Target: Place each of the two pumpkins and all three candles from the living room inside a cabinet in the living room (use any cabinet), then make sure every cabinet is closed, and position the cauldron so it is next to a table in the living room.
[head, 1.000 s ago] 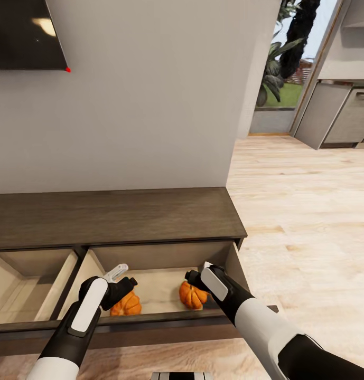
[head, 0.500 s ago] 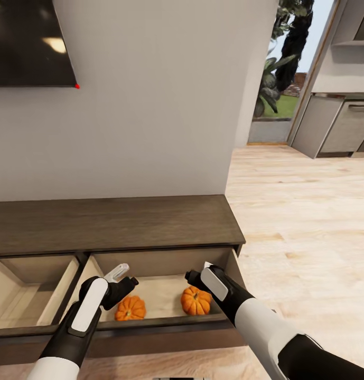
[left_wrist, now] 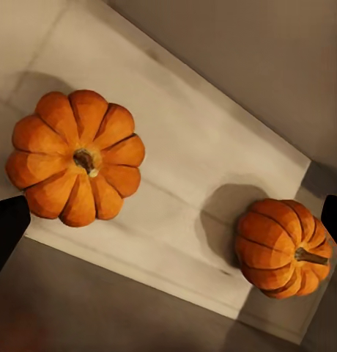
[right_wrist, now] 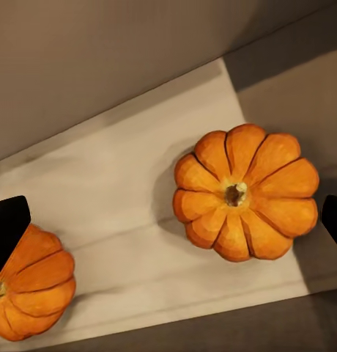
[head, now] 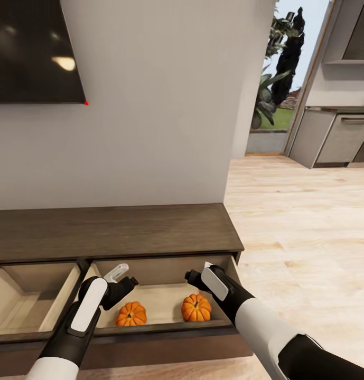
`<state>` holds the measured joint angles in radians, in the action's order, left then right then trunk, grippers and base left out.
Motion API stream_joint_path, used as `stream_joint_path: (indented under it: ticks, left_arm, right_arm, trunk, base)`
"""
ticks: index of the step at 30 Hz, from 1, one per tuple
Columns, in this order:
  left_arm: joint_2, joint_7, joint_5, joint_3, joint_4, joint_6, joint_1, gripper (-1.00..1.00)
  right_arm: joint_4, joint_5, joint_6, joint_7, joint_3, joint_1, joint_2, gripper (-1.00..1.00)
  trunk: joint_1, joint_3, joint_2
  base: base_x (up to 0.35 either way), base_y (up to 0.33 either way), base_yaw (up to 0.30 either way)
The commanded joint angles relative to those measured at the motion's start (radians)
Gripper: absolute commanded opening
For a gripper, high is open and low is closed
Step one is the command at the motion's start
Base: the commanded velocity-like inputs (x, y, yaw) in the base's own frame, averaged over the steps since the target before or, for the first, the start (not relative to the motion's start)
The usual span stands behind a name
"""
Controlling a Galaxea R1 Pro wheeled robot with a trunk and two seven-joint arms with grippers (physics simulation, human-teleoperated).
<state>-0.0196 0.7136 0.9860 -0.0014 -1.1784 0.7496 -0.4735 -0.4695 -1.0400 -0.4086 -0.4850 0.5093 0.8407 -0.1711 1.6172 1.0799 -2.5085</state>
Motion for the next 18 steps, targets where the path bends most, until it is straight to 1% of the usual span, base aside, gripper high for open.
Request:
stream_joint_path:
  ticks: [1,7,10,14,18]
  left_arm:
    - [0.001,0.010,0.011,0.000,-0.001,0.000,-0.001,1.00]
    - [0.001,0.009,0.012,0.000,0.000,0.002,-0.001,1.00]
    - [-0.002,0.009,0.012,0.000,0.001,0.004,-0.001,1.00]
    - [0.004,0.010,0.013,0.002,0.002,0.005,-0.001,1.00]
    - [0.003,0.010,0.013,0.003,0.002,0.007,-0.001,1.00]
  right_arm:
    - [-0.002,-0.010,-0.002,-0.005,0.006,0.001,0.002,1.00]
    - [-0.002,-0.010,-0.004,0.068,0.006,0.001,0.009,1.00]
    - [-0.002,-0.010,-0.007,0.071,0.006,0.001,0.010,1.00]
    - [-0.001,-0.012,-0.008,0.072,0.006,0.001,0.011,1.00]
    - [-0.001,-0.013,-0.009,0.072,0.006,0.001,0.012,1.00]
  trunk:
    - [-0.001,-0.003,0.000]
    - [-0.003,-0.026,0.001]
    - [-0.005,-0.038,0.002]
    - [-0.006,-0.053,0.003]
    - [-0.008,-0.069,0.004]
  base:
    - [0.000,0.000,0.000]
    - [0.000,0.000,0.000]
    - [0.000,0.000,0.000]
    - [0.000,0.000,0.000]
    - [0.000,0.000,0.000]
